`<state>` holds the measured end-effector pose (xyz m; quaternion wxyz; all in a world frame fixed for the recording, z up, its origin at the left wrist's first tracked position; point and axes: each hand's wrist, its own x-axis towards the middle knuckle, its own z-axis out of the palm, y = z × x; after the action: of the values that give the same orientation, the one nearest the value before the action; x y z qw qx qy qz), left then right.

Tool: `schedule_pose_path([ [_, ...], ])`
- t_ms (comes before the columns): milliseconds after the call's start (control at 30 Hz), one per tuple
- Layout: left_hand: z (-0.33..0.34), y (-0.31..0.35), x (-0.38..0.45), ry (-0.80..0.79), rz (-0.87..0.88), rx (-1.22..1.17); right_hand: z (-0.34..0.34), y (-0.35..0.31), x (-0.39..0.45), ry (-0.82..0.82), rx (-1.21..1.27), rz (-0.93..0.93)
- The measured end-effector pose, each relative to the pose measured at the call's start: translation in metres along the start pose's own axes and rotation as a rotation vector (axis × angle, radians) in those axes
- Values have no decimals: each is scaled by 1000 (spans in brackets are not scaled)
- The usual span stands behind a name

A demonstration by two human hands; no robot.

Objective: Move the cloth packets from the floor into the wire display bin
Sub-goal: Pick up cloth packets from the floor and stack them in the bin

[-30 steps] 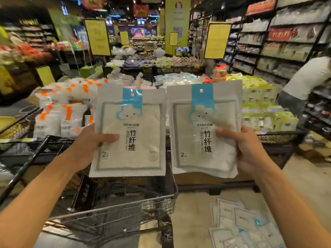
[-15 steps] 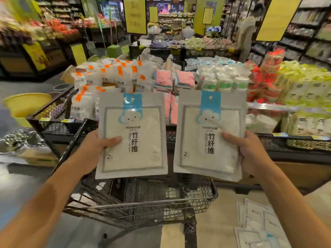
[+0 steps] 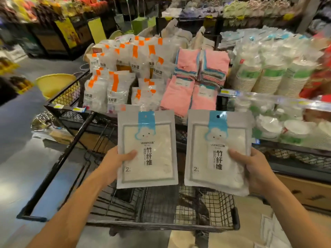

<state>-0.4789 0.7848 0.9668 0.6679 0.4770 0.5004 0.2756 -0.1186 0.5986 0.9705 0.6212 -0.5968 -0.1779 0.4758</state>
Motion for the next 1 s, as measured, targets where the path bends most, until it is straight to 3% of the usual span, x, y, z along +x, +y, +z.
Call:
schedule_pose_path([
  [400, -6, -119, 124, 131, -253, 3, -7, 110, 108, 94, -116, 264],
  [700, -39, -243, 221, 105, -411, 39, 5, 249, 165, 68, -252, 459],
  [1000, -59, -346, 296, 39, -500, 64, 14, 362, 235, 177, -351, 522],
])
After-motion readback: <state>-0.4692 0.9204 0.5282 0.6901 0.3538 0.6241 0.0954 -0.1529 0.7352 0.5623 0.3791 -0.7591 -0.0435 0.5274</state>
